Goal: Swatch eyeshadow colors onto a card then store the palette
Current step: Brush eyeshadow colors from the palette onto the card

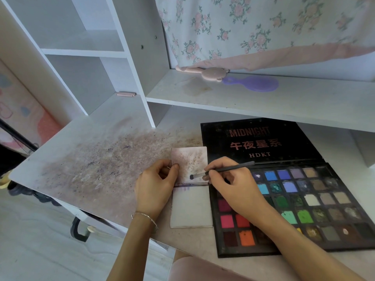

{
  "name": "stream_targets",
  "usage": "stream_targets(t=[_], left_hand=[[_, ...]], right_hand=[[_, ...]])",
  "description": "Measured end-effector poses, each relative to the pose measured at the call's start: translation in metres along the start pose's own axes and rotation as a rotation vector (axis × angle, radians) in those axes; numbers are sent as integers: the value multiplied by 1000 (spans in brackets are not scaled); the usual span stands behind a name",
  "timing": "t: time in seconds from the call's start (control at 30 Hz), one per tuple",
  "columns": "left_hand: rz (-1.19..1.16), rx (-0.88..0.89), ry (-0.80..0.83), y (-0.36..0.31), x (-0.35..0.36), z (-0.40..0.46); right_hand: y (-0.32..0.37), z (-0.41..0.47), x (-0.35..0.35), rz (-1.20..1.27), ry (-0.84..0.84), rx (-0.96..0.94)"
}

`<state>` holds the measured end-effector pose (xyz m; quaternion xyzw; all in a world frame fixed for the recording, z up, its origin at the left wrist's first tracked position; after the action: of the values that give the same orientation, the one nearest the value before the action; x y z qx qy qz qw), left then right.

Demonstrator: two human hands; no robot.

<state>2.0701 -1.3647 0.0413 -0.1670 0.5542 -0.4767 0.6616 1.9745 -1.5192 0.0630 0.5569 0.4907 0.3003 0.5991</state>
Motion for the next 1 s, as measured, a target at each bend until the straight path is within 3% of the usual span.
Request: stream_targets(t=[0.13, 0.47, 0.8, 1.0], left_hand=[[-14, -1, 2, 0, 0, 0], [-10, 10, 8, -2, -1, -1], [9, 37, -2, -9, -3, -2], [11, 38, -4, -6, -2, -2]], right_hand=[[4, -1, -14, 97, -36, -15], [3, -18, -74, 78, -190, -23], [-29, -35, -142, -125, -491, 30], [-35, -30, -143, -199, -475, 36]])
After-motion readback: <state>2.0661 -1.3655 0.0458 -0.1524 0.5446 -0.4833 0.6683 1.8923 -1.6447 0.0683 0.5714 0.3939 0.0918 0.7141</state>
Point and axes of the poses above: each hand's wrist, its own z-axis towards the middle knuckle, its own x-axis out of the palm, y = z × x, the point moved 6 cm from there along z, towards the middle knuckle, and after that the axes turned 15 degrees about x, right-handed, at the moved point
